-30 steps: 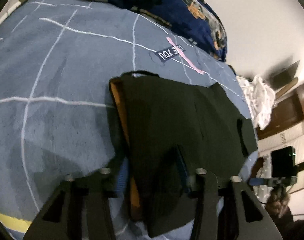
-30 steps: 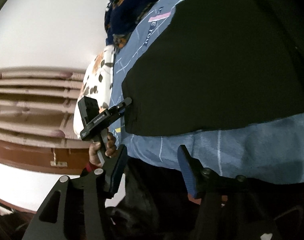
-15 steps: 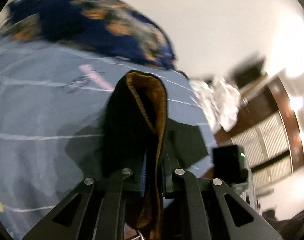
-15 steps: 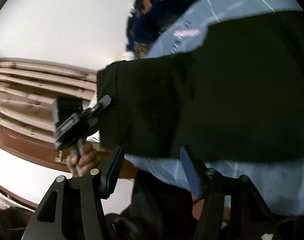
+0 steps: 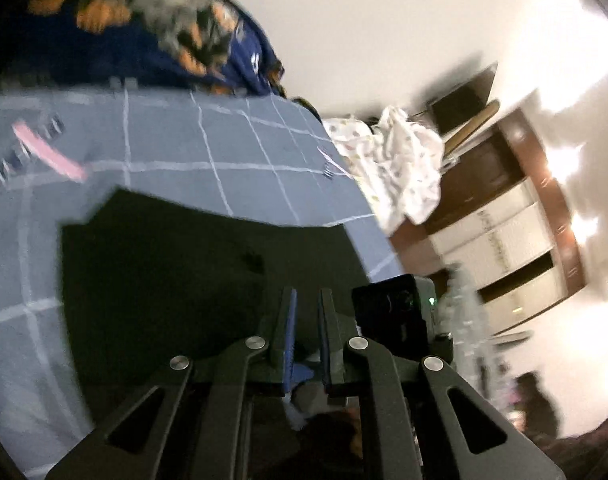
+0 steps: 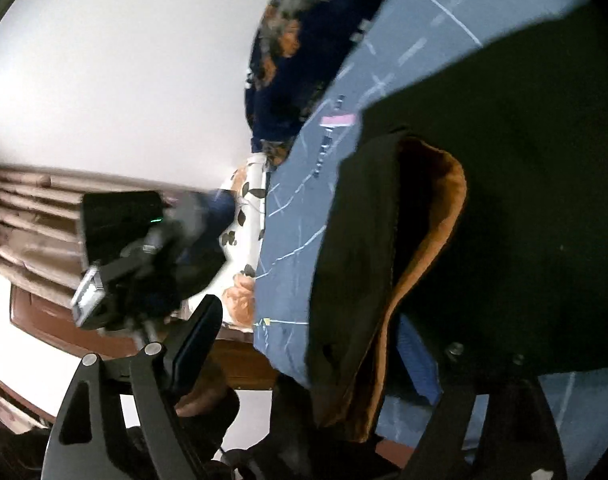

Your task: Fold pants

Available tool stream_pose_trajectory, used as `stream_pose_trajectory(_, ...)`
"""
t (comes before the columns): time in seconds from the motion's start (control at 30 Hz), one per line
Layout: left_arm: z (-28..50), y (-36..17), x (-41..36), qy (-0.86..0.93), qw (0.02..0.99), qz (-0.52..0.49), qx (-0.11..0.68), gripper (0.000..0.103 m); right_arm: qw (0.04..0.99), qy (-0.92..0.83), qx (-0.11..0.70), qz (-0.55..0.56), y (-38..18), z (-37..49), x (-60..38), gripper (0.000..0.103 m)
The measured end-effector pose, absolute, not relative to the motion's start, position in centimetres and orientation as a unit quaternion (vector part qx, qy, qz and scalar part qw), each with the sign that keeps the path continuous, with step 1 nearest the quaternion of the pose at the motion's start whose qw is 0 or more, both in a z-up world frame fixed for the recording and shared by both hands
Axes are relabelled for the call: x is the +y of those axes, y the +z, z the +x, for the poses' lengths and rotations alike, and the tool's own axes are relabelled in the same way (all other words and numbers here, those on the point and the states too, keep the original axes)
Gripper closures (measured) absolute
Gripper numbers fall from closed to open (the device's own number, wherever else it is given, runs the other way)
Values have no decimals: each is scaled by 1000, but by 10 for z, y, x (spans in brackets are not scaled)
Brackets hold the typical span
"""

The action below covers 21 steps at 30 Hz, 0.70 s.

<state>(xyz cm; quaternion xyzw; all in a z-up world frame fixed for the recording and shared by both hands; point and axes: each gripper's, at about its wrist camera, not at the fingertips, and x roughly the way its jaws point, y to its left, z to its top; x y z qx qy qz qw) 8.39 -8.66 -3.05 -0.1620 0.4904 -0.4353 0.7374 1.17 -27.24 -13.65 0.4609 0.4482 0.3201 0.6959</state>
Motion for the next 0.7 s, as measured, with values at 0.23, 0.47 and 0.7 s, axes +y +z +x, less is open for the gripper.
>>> stream_pose_trajectory(0.23, 73, -53, -48, -385, 754, -149, 511, 88, 700, 310, 459, 451, -145, 15, -268, 29)
stream_pose_trajectory(0.47, 74, -88, -8, -326, 744, -198, 548, 87, 715, 269, 508, 397, -142, 24, -258, 87)
stream_pose_trajectory(0.7, 75, -78, -33, -339, 755, -167, 535, 66, 758, 248, 448, 403, -79, 21, -341, 89)
